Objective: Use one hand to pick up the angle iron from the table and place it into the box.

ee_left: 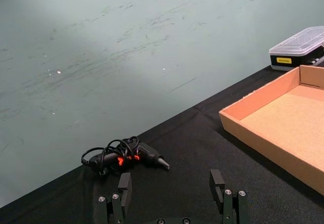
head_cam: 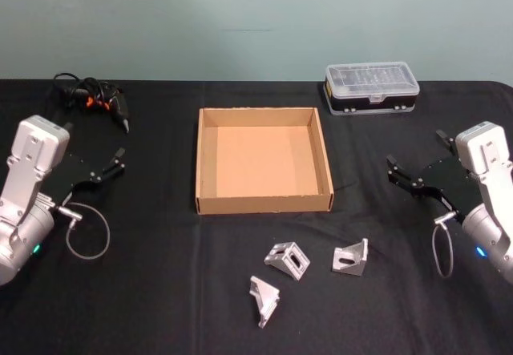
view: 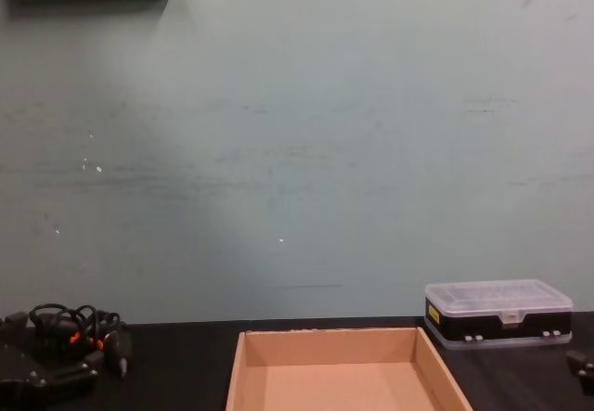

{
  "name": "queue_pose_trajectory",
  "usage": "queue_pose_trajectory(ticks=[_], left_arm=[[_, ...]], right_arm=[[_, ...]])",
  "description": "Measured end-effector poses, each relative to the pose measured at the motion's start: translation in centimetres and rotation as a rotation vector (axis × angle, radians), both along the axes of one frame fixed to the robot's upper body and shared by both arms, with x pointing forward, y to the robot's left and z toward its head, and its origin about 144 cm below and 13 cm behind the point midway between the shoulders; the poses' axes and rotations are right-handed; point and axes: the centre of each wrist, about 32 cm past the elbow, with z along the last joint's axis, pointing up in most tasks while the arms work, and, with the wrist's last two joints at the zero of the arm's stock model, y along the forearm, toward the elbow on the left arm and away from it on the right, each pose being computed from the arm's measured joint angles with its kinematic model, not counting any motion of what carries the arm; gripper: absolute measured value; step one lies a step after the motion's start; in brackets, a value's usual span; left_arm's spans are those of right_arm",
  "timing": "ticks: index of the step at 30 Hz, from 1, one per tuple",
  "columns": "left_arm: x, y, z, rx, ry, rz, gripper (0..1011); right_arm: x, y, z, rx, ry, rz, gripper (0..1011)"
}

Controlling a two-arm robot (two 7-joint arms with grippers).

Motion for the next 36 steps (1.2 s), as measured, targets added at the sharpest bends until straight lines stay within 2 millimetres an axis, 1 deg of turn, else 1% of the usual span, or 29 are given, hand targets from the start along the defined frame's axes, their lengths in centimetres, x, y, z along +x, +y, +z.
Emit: queue_pose_trajectory(ticks=[36], left_arm=[[0.00,0.00,0.00,0.000,0.000,0.000,1011]], right_arm=[[0.00,0.00,0.00,0.000,0.000,0.000,1004]])
